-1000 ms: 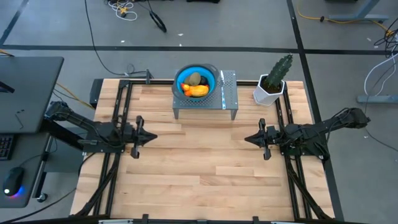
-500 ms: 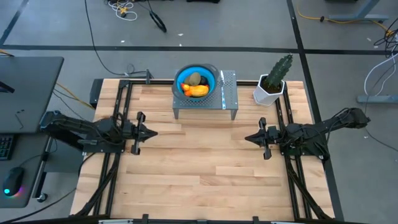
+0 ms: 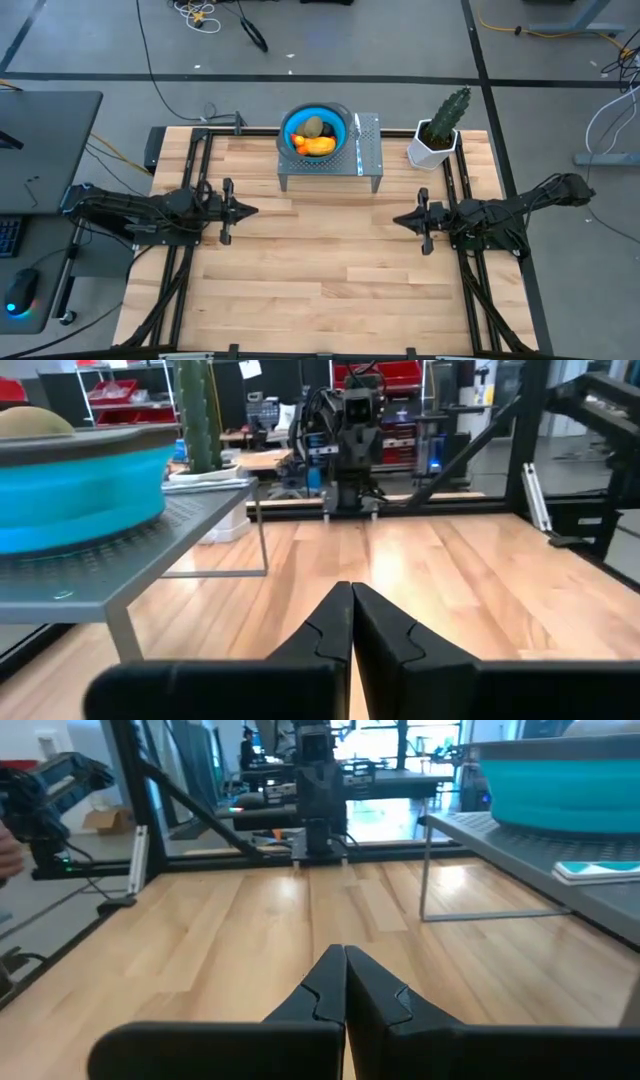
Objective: Pick & Place Fruit
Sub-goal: Return to Home Position
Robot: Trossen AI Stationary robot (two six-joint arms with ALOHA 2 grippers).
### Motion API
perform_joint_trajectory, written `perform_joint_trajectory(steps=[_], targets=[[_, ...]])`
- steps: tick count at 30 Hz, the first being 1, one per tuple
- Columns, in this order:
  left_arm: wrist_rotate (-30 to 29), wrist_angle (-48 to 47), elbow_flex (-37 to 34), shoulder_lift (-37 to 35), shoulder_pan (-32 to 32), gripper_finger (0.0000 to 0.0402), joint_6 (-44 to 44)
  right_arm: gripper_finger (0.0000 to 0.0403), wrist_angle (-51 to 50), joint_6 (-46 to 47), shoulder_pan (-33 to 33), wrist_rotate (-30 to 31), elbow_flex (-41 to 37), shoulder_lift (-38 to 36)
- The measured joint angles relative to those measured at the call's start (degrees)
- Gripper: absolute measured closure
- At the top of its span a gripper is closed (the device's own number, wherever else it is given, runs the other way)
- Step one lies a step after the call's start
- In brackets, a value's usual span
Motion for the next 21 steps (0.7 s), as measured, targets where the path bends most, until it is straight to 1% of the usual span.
perform_joint_trajectory(steps=[5,9,12,15,18,21], targets=[[-0.3,-1.1,0.0,0.0,0.0,0.0384,2.7,0.0401,0.0,0.0,0.0,3.4,0.0,0.0],[0.0,-5.7,0.0,0.0,0.0,0.039,2.7,0.0401,0.0,0.0,0.0,3.8,0.0,0.0],[0.1,-15.2,1.6,0.1,0.0,0.0396,0.8,0.0401,0.0,0.0,0.0,3.8,0.0,0.0],[0.2,-23.1,4.9,-0.1,0.0,0.0395,-0.9,0.0401,0.0,0.0,0.0,3.3,0.0,0.0],[0.4,-27.1,7.1,0.0,0.0,0.0387,-2.7,0.0401,-0.1,0.0,0.0,3.3,0.0,0.0],[-2.4,-28.5,7.7,-0.1,0.0,0.0384,-4.1,0.0401,-1.0,0.1,0.0,3.3,0.0,-0.1]])
